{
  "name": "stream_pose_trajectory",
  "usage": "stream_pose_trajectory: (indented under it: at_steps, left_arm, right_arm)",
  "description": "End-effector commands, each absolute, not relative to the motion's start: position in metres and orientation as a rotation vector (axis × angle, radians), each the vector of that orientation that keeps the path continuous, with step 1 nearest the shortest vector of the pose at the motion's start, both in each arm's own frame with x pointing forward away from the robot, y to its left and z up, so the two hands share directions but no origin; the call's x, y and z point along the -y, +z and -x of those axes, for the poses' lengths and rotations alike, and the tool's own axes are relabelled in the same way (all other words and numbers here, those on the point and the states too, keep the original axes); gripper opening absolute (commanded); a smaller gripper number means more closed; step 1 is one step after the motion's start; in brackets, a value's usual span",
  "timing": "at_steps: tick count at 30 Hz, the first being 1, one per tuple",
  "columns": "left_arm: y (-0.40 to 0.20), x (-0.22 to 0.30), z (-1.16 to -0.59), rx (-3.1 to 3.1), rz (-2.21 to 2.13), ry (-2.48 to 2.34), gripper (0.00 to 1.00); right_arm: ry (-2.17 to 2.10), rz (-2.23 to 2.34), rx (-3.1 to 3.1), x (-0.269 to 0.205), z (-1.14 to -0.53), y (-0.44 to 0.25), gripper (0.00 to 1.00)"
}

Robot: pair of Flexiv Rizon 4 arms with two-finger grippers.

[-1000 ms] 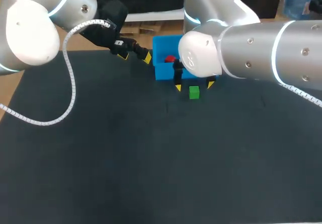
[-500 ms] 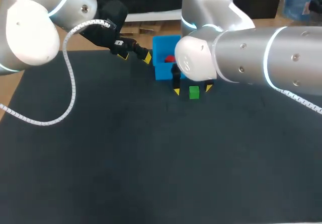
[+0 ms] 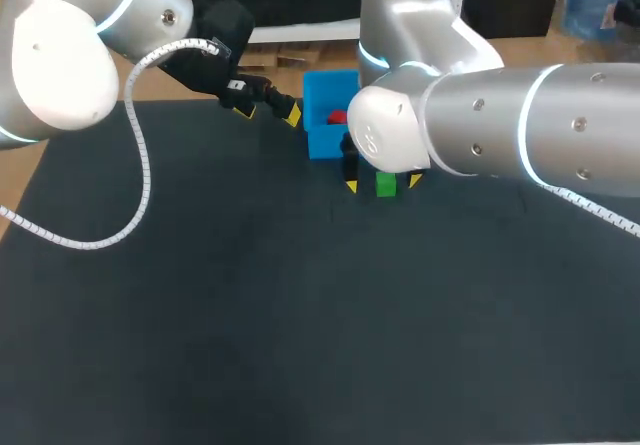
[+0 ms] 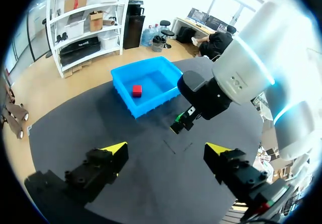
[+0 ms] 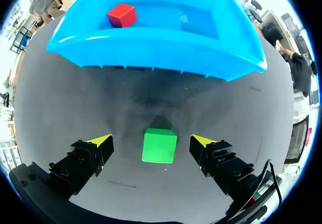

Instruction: Use the left arm to pick the red cube and place it into the blue plastic box first, then use the right arm to grasp the green cube and put it into the same blue plastic box after the first action is fully finished.

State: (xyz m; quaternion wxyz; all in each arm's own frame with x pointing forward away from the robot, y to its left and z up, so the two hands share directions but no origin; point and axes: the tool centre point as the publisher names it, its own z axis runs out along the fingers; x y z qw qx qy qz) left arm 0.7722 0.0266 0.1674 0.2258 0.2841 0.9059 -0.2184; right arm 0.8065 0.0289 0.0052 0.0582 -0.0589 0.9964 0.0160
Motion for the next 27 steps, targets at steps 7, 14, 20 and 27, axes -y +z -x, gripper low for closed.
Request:
stream_pose_trajectory:
  at_steps: [7, 14, 20, 27]
  left_arm:
    - [0.1678, -0.0261, -0.7719, -2.500, -0.782, -0.599, 1.00]
    - [0.1678, -0.0261, -0.7719, -2.500, -0.782, -0.599, 1.00]
    - [0.1678, -0.0261, -0.7719, -2.500, -0.782, -0.599, 1.00]
    - [0.1678, -0.0261, -0.7719, -2.500, -0.782, -0.599, 1.00]
  right_arm:
    - [0.066, 0.129, -3.003, -0.0203, -0.8023, -0.0006, 1.00]
    - [0.070, 0.116, -3.004, -0.0178, -0.8022, -0.0020, 0.00]
    - [0.079, 0.119, -3.009, -0.0179, -0.8017, -0.0031, 0.00]
    - [0.071, 0.124, -3.015, -0.0185, -0.8008, -0.0030, 0.00]
